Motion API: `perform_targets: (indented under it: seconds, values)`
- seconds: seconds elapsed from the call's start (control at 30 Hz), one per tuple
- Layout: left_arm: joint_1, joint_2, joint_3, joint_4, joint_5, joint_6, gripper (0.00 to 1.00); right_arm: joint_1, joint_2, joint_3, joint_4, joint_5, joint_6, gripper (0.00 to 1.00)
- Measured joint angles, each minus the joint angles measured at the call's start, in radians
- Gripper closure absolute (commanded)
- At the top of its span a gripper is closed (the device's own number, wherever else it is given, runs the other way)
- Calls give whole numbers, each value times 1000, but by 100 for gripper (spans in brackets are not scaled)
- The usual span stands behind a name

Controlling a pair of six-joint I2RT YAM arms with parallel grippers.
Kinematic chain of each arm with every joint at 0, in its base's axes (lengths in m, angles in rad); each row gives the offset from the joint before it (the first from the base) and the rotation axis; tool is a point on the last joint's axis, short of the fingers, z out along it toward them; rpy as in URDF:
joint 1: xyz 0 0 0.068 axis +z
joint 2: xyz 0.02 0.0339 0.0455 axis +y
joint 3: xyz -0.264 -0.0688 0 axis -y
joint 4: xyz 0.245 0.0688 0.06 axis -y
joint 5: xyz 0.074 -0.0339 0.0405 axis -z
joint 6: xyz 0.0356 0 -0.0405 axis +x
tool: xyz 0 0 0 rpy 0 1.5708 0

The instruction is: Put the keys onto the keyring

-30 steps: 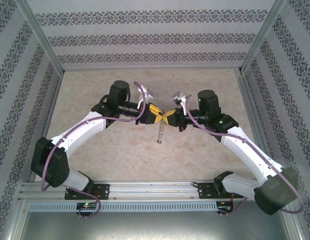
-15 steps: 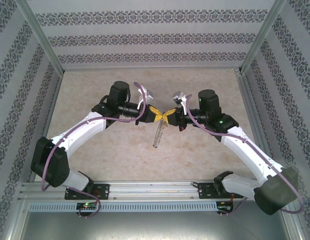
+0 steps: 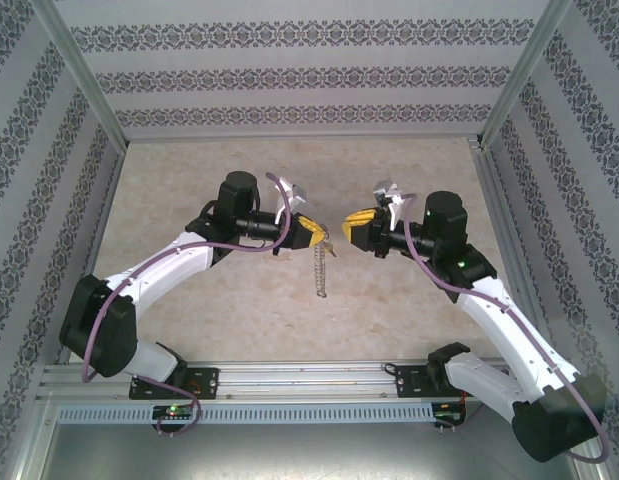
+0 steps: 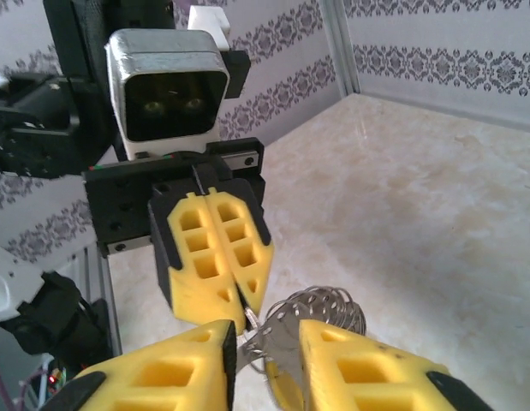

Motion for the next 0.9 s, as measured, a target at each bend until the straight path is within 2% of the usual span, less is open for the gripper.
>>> perform_targets:
  seconds: [0.17, 0.4, 0.77, 0.87, 0.9]
  values:
    - [0, -13, 0, 48, -1, -22, 100, 0, -19, -80, 58, 8, 40, 59]
    - [0, -17, 0, 86, 0, -47, 100, 29, 10, -132, 89, 9, 60, 53]
    - [0, -17, 0, 114, 11, -78, 100, 82, 76, -130, 115, -3, 56, 54]
    - [0, -17, 0, 120, 16, -89, 100, 99, 102, -122, 128, -3, 56, 58]
    - [0, -17, 0, 122, 19, -92, 100, 103, 112, -117, 130, -3, 55, 62]
